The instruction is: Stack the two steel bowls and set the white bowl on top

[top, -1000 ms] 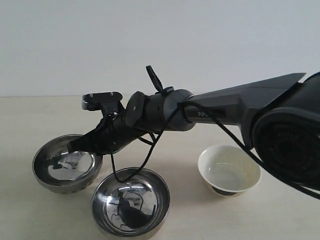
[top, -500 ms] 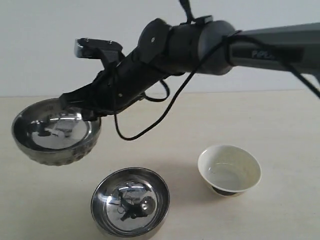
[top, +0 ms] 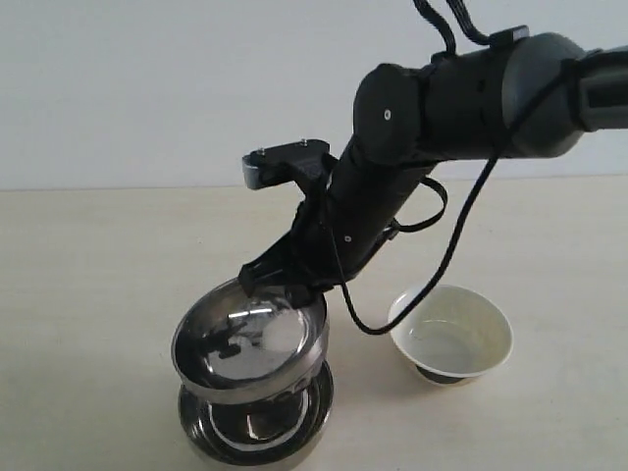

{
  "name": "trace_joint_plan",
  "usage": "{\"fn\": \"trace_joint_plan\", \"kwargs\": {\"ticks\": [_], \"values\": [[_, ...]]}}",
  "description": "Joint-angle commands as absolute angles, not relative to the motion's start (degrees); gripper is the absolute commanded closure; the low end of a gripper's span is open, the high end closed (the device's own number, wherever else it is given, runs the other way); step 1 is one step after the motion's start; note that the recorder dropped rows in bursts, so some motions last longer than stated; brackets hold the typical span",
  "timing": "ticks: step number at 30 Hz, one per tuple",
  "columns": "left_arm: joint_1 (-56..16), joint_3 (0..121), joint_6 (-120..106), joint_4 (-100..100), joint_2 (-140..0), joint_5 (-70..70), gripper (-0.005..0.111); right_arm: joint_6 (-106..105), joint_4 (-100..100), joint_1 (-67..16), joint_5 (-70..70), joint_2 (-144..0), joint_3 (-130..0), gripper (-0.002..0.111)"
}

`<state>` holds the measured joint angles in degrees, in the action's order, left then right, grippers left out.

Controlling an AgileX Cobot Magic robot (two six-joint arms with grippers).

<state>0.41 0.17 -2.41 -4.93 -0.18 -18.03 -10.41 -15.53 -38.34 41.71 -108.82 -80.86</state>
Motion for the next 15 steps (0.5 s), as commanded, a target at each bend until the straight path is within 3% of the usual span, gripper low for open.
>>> {"fn": "trace_joint_plan", "kwargs": {"ticks": [1,15], "values": [[0.12,0.0,-2.14,-4.93,0.0,-17.61,0.103,-11.61,-15.99,-38.43,33.15,-107.98,-73.92,0.108],[0.12,0.0,-2.14,-4.93,0.0,-17.61,0.103,-13.18,-16.64,-39.37,31.92,-107.98,-72.67,0.106]]}}
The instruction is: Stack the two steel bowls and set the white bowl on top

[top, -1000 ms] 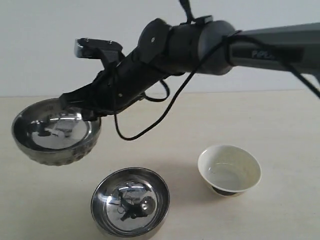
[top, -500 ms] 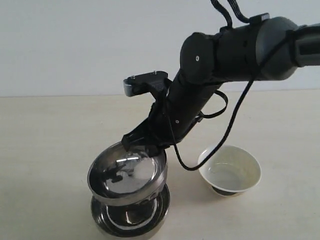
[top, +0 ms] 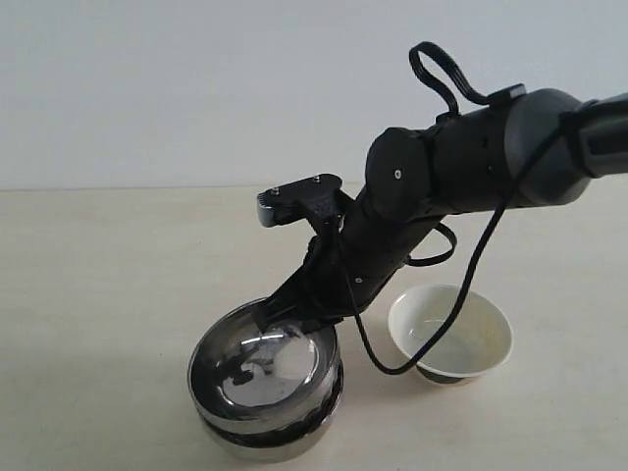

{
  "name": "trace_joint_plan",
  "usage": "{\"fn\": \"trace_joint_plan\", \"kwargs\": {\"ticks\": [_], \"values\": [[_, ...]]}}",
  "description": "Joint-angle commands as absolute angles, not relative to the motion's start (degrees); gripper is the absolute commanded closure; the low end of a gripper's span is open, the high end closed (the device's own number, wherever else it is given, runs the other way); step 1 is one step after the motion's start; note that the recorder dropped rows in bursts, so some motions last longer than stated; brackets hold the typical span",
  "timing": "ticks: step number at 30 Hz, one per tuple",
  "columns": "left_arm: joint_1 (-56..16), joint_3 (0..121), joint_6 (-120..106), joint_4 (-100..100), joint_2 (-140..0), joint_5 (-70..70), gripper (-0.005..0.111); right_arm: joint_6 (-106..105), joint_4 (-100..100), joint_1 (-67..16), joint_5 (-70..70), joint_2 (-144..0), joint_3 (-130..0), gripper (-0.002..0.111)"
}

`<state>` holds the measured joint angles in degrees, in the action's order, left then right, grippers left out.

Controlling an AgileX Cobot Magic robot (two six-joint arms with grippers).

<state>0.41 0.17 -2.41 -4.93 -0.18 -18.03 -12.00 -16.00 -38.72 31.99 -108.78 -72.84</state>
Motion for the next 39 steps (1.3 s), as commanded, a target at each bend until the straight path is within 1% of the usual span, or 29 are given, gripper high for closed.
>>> {"fn": "trace_joint_plan", "kwargs": {"ticks": [1,4,5,7,8,9,12,15,17,20,22,27,39], "values": [[0.12,0.0,-2.14,-4.93,0.0,-17.61,0.103,-13.31,-16.64,-39.47,31.92,-107.98,-72.67,0.103],[0.12,0.0,-2.14,-4.93,0.0,-17.61,0.103,-13.45,-16.64,-39.47,32.06,-107.98,-72.67,0.085],[0.12,0.0,-2.14,-4.93,0.0,-17.61,0.103,-13.45,-16.64,-39.47,32.06,-107.98,-72.67,0.075],[0.12,0.0,-2.14,-4.93,0.0,-17.61,0.103,-14.0,-16.64,-39.47,32.06,-107.98,-72.67,0.064],[0.12,0.0,-2.14,-4.93,0.0,-17.61,0.103,-14.13,-16.64,-39.47,32.06,-107.98,-72.67,0.061],[0.12,0.0,-2.14,-4.93,0.0,-17.61,0.103,-14.28,-16.64,-39.47,32.06,-107.98,-72.67,0.061],[0.12,0.0,-2.14,-4.93,0.0,-17.61,0.103,-15.11,-16.64,-39.47,31.74,-107.47,-72.67,0.063],[0.12,0.0,-2.14,-4.93,0.0,-17.61,0.103,-15.39,-15.91,-39.47,31.76,-105.75,-72.67,0.069],[0.12,0.0,-2.14,-4.93,0.0,-17.61,0.103,-15.52,-15.67,-39.47,32.3,-104.02,-72.67,0.078],[0.12,0.0,-2.14,-4.93,0.0,-17.61,0.103,-15.52,-15.67,-39.47,32.77,-101.76,-72.67,0.094],[0.12,0.0,-2.14,-4.93,0.0,-17.61,0.103,-15.52,-15.67,-39.47,34.0,-101.1,-72.67,0.107],[0.12,0.0,-2.14,-4.93,0.0,-17.61,0.103,-15.52,-15.67,-39.47,35.27,-102.27,-72.67,0.108],[0.12,0.0,-2.14,-4.93,0.0,-17.61,0.103,-15.52,-15.44,-39.47,33.48,-107.38,-72.67,0.108]]}}
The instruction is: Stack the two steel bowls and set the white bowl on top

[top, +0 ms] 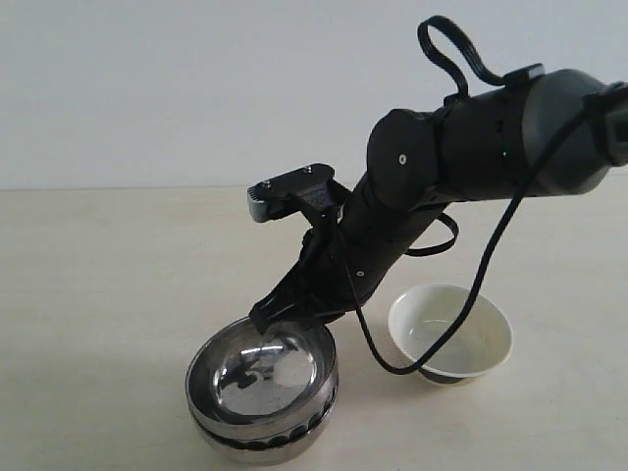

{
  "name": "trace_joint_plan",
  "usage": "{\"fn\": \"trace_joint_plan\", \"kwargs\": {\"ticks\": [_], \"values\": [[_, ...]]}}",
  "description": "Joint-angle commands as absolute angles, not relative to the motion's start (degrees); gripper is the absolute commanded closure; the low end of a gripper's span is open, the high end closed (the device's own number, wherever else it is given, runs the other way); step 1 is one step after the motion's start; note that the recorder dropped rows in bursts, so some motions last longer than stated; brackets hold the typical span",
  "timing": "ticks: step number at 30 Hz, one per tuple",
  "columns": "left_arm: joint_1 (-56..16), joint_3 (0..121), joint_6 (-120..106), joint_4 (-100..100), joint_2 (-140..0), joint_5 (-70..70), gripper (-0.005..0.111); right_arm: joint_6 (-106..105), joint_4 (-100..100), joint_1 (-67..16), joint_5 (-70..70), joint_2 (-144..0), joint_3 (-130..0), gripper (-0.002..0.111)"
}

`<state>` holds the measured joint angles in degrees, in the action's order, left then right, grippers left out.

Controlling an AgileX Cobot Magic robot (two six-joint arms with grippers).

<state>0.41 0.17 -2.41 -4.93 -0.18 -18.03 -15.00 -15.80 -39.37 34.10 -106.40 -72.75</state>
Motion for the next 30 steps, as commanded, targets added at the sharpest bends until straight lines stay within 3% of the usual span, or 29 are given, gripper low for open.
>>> {"fn": "trace_joint_plan", "kwargs": {"ticks": [1,10,22,30], "values": [[0.12,0.0,-2.14,-4.93,0.0,-17.61,0.103,-15.52,-15.44,-39.47,33.48,-107.38,-72.67,0.108],[0.12,0.0,-2.14,-4.93,0.0,-17.61,0.103,-15.52,-16.44,-40.11,36.9,-102.86,-72.67,0.108],[0.12,0.0,-2.14,-4.93,0.0,-17.61,0.103,-16.46,-15.04,-52.43,49.78,-100.04,-72.67,0.108],[0.12,0.0,-2.14,-4.93,0.0,-17.61,0.103,-13.97,-14.73,-53.35,49.13,-101.83,-72.67,0.108]]}}
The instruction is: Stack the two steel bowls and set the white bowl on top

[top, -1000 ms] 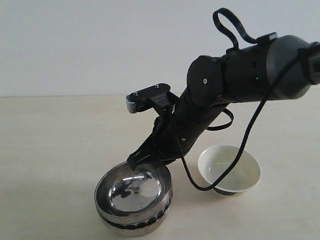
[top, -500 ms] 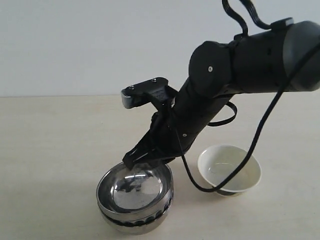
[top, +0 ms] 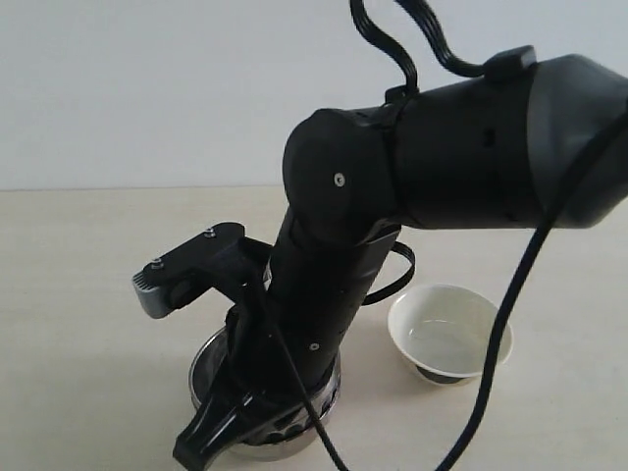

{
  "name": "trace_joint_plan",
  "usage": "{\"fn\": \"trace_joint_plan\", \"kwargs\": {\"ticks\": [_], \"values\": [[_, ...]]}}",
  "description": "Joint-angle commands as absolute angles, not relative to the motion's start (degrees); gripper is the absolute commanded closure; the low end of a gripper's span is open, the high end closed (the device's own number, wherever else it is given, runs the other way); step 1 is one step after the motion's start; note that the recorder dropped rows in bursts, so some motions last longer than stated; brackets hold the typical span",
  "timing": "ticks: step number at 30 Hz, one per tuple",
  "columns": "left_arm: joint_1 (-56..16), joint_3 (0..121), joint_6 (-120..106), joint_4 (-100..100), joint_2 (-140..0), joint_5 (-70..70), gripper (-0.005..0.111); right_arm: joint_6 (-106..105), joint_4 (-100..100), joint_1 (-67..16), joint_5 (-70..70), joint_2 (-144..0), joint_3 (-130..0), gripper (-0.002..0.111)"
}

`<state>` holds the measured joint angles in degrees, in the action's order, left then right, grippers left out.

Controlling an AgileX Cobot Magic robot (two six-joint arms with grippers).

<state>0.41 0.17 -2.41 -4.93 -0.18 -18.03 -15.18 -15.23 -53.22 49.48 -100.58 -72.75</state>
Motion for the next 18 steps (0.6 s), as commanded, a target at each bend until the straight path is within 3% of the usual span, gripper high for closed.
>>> {"fn": "trace_joint_plan", "kwargs": {"ticks": [1,18], "values": [[0.12,0.0,-2.14,-4.93,0.0,-17.61,0.103,-13.82,-14.63,-53.35,49.13,-102.51,-72.67,0.108],[0.12,0.0,-2.14,-4.93,0.0,-17.61,0.103,-13.95,-12.11,-53.22,46.83,-99.78,-72.67,0.108]]}}
